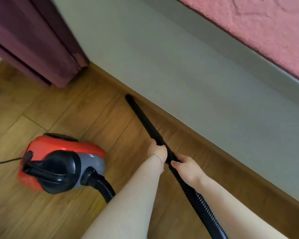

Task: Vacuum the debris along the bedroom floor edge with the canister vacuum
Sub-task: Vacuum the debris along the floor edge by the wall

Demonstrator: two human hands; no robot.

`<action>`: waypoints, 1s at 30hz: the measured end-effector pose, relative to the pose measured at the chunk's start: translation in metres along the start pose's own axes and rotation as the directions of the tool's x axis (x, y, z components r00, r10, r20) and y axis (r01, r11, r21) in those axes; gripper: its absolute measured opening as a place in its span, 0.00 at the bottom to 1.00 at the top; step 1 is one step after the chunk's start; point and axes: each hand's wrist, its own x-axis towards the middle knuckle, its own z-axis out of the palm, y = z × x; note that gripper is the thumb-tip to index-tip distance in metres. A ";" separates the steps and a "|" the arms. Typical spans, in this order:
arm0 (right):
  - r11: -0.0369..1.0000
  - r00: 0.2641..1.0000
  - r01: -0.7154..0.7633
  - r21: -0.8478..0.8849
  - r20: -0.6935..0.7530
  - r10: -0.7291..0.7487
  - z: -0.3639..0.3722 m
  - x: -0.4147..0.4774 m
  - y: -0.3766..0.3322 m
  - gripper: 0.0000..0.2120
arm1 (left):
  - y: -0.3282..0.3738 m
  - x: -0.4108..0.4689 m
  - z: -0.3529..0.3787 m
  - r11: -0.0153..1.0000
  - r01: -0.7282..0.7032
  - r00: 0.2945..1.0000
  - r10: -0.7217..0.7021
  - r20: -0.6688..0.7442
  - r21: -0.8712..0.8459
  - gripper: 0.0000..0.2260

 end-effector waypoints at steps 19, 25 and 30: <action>0.988 0.993 0.090 -0.122 0.087 -0.079 -0.016 -0.049 0.029 0.22 | -0.040 -0.056 -0.008 0.940 0.036 0.995 -0.003 0.097 -0.340 0.28; 0.934 0.961 0.254 -0.251 0.171 -0.216 -0.042 -0.079 0.026 0.22 | -0.040 -0.095 -0.024 0.874 0.012 0.992 0.052 0.118 -0.486 0.24; 0.850 0.905 0.415 -0.324 0.245 -0.349 -0.049 -0.101 -0.001 0.25 | -0.025 -0.130 -0.061 0.792 -0.045 0.991 0.114 0.075 -0.609 0.21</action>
